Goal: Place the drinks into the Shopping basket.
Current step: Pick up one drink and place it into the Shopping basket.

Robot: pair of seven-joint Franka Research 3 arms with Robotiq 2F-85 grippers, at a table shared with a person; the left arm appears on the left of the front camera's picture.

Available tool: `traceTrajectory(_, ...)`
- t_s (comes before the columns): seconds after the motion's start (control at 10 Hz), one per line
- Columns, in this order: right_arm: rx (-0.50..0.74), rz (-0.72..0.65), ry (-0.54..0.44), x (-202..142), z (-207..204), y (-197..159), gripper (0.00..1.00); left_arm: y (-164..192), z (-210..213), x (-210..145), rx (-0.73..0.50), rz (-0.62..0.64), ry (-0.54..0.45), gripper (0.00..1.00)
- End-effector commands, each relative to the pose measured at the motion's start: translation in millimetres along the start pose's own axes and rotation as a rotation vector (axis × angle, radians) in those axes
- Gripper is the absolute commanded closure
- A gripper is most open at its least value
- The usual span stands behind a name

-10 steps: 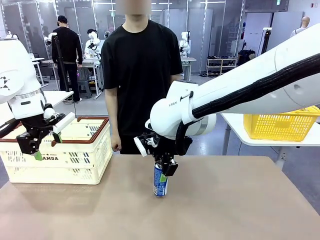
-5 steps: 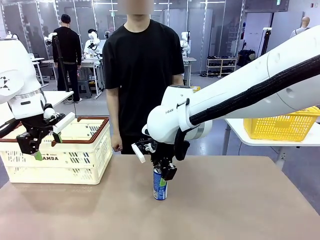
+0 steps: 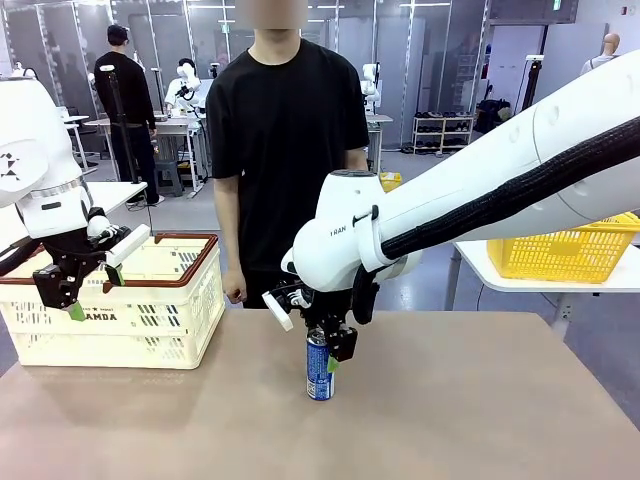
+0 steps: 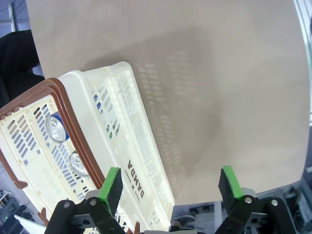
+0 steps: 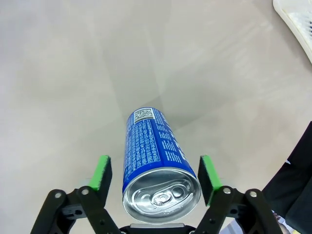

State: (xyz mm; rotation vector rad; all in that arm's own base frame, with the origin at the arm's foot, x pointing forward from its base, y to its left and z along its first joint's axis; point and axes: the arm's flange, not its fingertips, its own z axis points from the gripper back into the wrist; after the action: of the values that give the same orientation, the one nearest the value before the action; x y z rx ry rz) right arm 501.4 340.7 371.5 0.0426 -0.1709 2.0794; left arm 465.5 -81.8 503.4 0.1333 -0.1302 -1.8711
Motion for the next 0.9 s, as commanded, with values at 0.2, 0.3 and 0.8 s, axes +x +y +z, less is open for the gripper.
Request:
traceTrajectory(0.2,0.002,-0.004,0.049,0,21,4,0.00,0,1,0,0.005,0.014,-0.004,0.00)
traceTrajectory(0.3,0.002,-0.013,0.056,-7,35,9,0.00,0,1,0,0.005,0.014,-0.004,0.00)
traceTrajectory(0.8,-0.077,-0.186,0.064,-56,109,47,0.00,0,1,0,0.005,0.014,-0.004,0.00)
